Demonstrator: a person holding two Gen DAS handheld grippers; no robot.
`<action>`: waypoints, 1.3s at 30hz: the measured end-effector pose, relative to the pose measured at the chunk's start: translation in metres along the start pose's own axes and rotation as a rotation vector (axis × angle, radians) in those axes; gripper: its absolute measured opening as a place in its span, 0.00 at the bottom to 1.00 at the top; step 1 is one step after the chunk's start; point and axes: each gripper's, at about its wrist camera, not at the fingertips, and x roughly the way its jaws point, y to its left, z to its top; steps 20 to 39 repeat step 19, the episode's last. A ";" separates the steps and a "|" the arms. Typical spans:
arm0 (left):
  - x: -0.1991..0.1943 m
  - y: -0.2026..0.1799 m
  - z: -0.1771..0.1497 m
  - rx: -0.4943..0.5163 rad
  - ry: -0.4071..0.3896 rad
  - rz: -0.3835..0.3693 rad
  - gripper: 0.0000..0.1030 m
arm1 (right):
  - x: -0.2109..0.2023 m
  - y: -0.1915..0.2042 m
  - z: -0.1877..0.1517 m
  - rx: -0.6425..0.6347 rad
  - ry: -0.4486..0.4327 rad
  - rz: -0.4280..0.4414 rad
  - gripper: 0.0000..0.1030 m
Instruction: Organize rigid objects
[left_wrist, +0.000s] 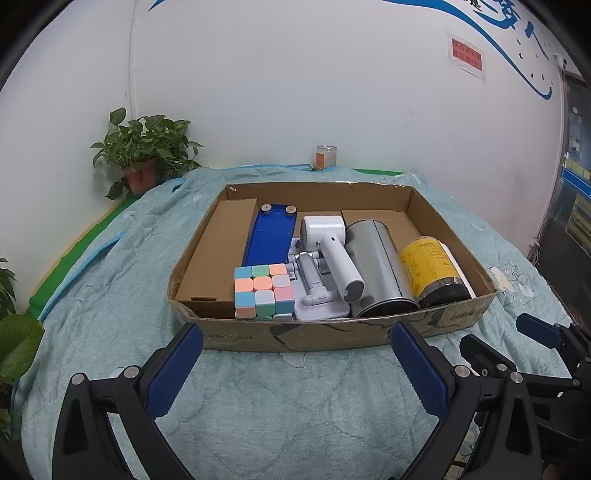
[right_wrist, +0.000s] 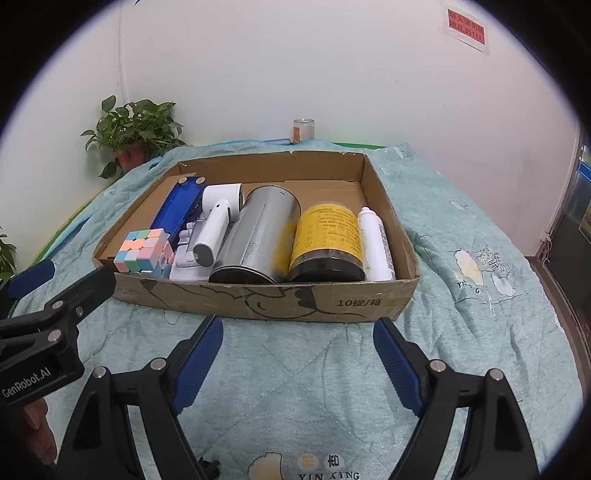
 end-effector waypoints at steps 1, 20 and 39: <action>0.001 0.001 0.000 0.000 0.002 -0.001 1.00 | 0.000 0.000 0.000 0.001 0.001 0.001 0.81; 0.012 0.008 -0.006 -0.013 0.017 0.026 1.00 | 0.007 0.001 0.000 -0.014 0.005 0.009 0.81; 0.012 0.008 -0.006 -0.013 0.017 0.026 1.00 | 0.007 0.001 0.000 -0.014 0.005 0.009 0.81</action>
